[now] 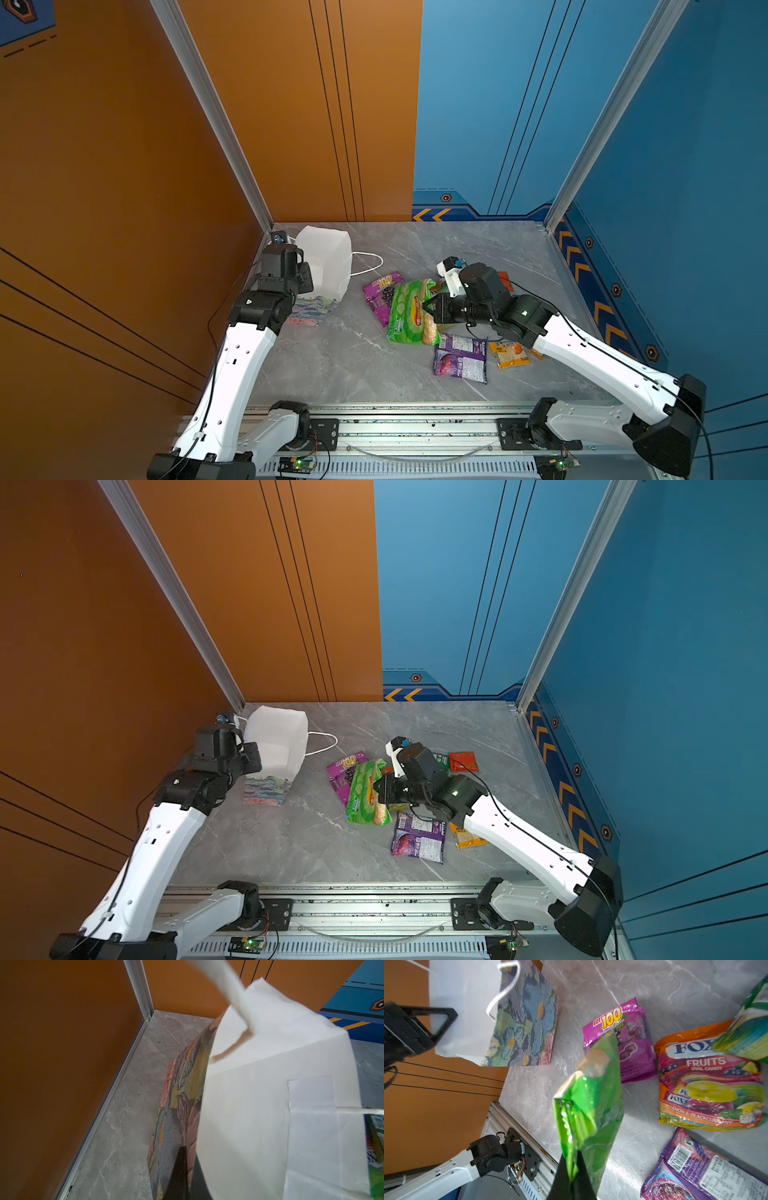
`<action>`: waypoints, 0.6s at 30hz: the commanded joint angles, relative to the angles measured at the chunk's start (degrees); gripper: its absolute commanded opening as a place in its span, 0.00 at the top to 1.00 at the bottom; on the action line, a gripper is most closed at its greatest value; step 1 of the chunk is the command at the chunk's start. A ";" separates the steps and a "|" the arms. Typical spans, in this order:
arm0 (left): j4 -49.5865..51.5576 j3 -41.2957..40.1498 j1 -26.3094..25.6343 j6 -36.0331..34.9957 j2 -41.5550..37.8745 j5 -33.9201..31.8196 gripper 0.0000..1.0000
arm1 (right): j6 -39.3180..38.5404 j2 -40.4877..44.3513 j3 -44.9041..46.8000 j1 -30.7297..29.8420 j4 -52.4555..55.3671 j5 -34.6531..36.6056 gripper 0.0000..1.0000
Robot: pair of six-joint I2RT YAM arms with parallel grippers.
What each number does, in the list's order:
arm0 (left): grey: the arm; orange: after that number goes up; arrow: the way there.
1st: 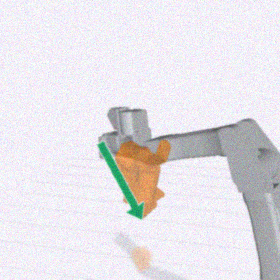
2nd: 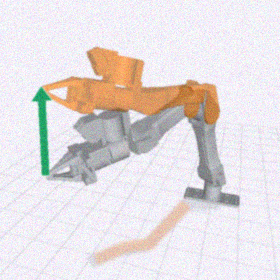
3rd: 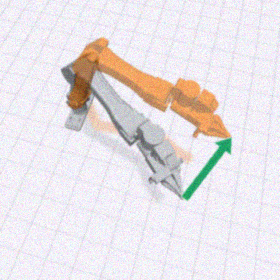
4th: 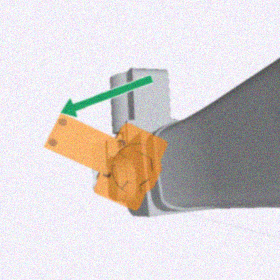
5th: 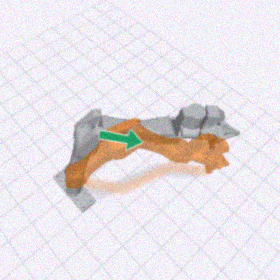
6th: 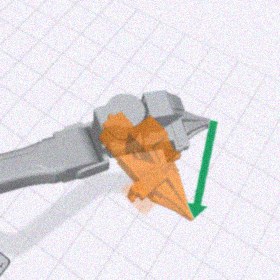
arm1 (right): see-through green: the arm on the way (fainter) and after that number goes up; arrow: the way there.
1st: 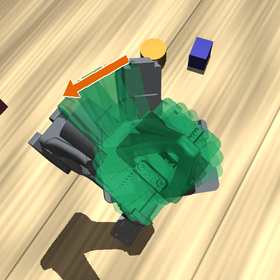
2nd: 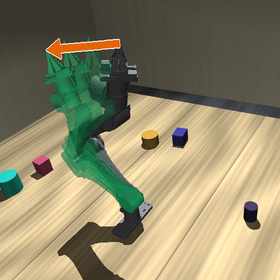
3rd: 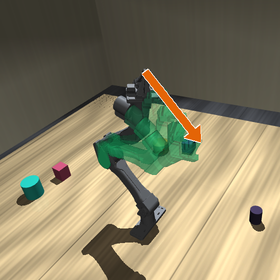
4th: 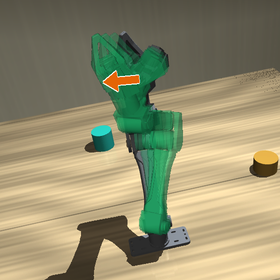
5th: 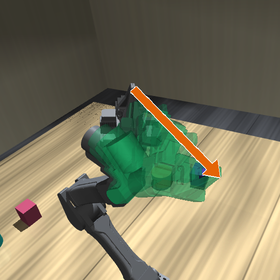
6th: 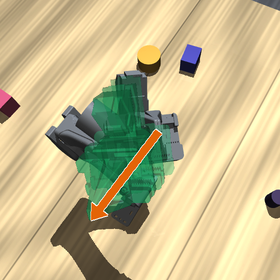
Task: Place the snacks into the paper bag
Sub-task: Pick up the snack from the bottom-center of the table.
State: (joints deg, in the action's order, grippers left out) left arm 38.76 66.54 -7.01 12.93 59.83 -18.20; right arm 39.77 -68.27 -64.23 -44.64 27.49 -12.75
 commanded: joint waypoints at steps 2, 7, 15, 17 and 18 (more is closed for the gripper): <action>0.04 -0.28 -0.96 0.38 -0.72 -2.29 1.00 | -2.26 3.48 -2.64 2.93 -1.18 -0.52 1.00; 0.08 -0.10 -2.26 0.01 0.28 -0.32 1.00 | -5.91 4.42 -8.92 4.13 -1.23 1.50 1.00; 0.17 0.03 -5.11 -0.97 0.86 0.96 1.00 | -11.48 1.08 -21.89 4.09 0.35 7.49 1.00; 0.11 0.17 -5.20 -0.94 1.09 1.94 1.00 | -11.79 -0.57 -25.16 4.12 0.91 7.20 1.00; 0.17 0.28 -5.23 -0.97 1.12 2.58 1.00 | -11.82 -1.32 -26.51 4.10 0.76 6.68 1.00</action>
State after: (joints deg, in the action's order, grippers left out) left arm 38.74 66.54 -11.77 12.86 60.64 -17.87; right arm 30.76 -67.24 -86.80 -40.53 27.94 -7.57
